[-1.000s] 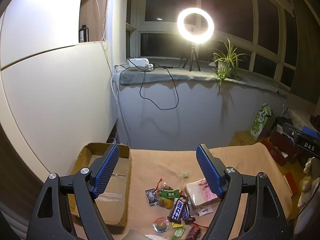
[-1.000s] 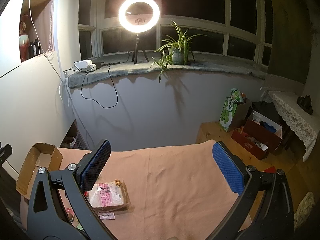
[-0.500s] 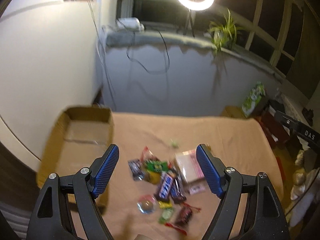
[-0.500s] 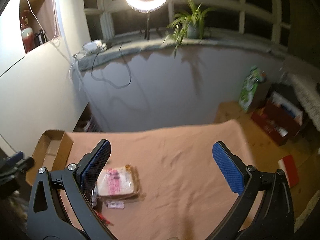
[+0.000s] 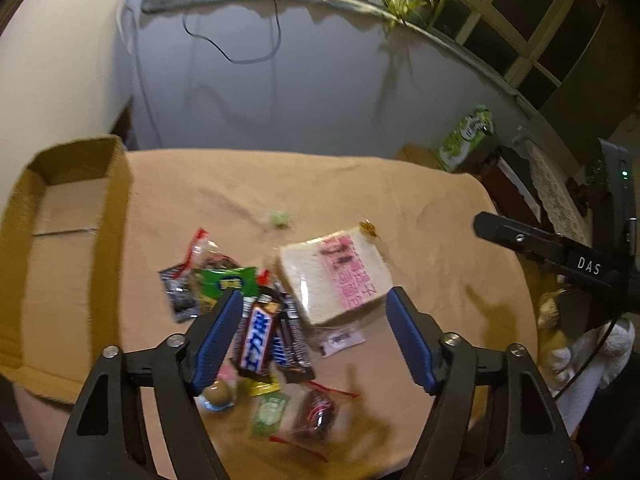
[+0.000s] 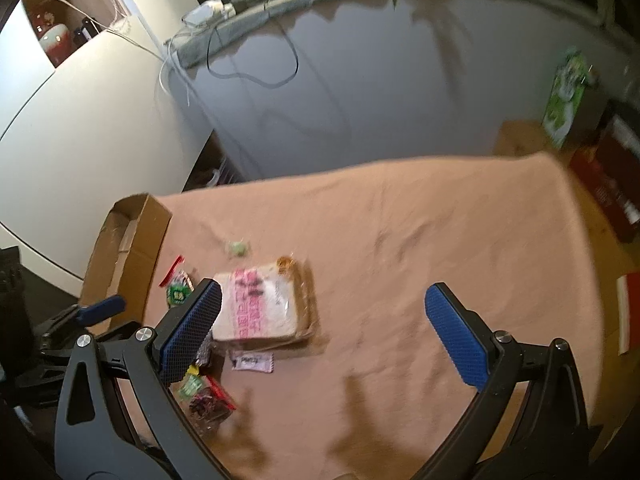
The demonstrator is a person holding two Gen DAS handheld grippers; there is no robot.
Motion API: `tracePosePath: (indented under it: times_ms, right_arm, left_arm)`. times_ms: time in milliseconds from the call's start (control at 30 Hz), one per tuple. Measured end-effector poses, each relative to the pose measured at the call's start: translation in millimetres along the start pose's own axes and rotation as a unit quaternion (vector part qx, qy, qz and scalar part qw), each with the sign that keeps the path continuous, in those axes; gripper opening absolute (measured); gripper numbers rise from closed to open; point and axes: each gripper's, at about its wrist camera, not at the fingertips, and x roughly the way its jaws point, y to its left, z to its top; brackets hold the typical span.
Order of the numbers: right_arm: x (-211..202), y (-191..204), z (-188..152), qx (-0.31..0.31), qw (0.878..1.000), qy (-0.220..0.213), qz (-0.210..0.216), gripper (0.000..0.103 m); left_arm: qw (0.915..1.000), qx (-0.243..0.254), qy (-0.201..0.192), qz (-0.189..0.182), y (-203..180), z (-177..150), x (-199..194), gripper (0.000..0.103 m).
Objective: Organize snacks
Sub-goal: 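Lower the left tool onto the packaged bread slice and close on it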
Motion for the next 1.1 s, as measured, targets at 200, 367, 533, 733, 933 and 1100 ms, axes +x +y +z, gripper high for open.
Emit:
tracePosePath:
  times_ms: [200,367,533,733,933,1100]
  right_arm:
    - [31.7,-3.9,-0.4,0.013,0.998,0.045,0.045,0.103]
    - [56.2,-13.7,0.9,0.053,0.991,0.081,0.089,0.098]
    - [76.3,-18.1,-1.5,0.076,0.984,0.108,0.117,0.095]
    - [94.5,-14.6,0.9,0.071,0.980,0.133,0.129,0.088]
    - [110.3,-10.6,3.2,0.068,0.976,0.154,0.141,0.077]
    - [123.6,-13.8,2.5,0.078,0.969,0.180,0.151,0.062]
  left_arm:
    - [0.9967,-0.037,0.051,-0.051,11.8,5.6,30.9,0.055]
    - [0.9943,-0.037,0.073,-0.069,13.6,11.3,45.2,0.051]
    - [0.9928,-0.035,0.095,-0.065,14.7,13.0,60.4,0.050]
    - [0.9917,-0.036,0.108,-0.059,18.1,10.2,72.9,0.050]
    - [0.9907,-0.040,0.115,-0.061,20.5,14.0,80.4,0.050]
    - [0.9899,-0.049,0.120,-0.058,28.2,15.6,90.0,0.050]
